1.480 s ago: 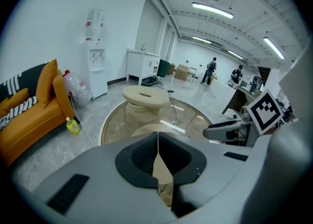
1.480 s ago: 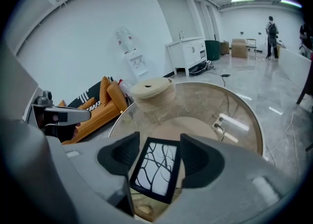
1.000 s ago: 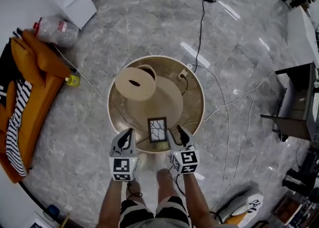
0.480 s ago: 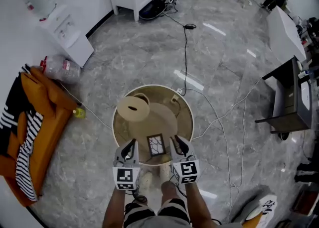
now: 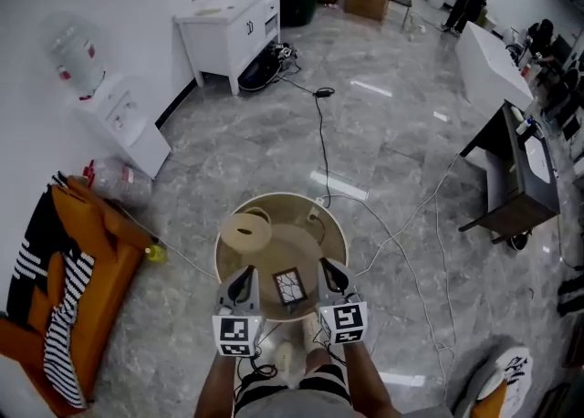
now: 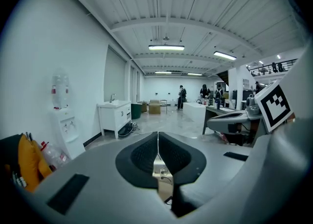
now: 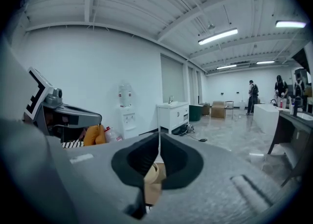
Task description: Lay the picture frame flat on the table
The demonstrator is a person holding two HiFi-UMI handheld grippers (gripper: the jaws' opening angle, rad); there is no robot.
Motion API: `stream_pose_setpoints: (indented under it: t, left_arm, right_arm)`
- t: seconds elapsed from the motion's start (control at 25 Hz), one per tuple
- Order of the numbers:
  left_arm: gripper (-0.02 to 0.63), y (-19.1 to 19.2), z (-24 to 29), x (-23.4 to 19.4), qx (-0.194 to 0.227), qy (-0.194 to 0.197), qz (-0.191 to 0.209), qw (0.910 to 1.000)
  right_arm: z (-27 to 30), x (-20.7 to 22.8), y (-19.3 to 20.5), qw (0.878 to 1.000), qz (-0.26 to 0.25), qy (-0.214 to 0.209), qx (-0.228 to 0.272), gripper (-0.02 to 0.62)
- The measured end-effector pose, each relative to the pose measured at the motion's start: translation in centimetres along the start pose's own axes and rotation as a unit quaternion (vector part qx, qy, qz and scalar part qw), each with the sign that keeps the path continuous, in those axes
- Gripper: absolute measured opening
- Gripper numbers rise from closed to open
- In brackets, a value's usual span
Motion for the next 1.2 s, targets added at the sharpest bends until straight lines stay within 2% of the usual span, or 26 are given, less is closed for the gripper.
stream_pose_setpoints:
  t: [0.32,0.6,0.84,0.96,1.2]
  left_arm:
    - [0.023,-2.5,-6.5,2.8,0.035,0.028,0.020,0.9988]
    - [0.023,-2.7,-11.3,5.1,0.052,0.045,0.040,0.9968]
    - [0.022,-2.3,-14.5,4.9,0.062,0.052,0.052,0.9953]
    - [0.023,-2.2,-15.3,5.1,0.065,0.058,0.052,0.9949]
    - [0.023,-2.2,-16.0,5.1,0.068,0.063,0.051,0.9944]
  right_arm:
    - [-8.1,-2.9,-2.6,0.999,-0.020,0.029,0.039,0.002]
    - [-13.9,-5.5,-3.7,0.996,-0.031,0.046,0.072,0.002]
    - [-16.9,-8.4,-3.8,0.995,-0.026,0.057,0.079,0.002]
    - [-18.0,-9.0,-3.1,0.994,-0.016,0.066,0.080,0.000]
    - [-18.5,-9.5,-3.5,0.993,-0.026,0.067,0.088,0.000]
Point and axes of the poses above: the fingertips, and each gripper's own axes: z forward along the fingers, x to its right, y out of its underside, the point moved 10 cm from there along -z, backward along the fingers
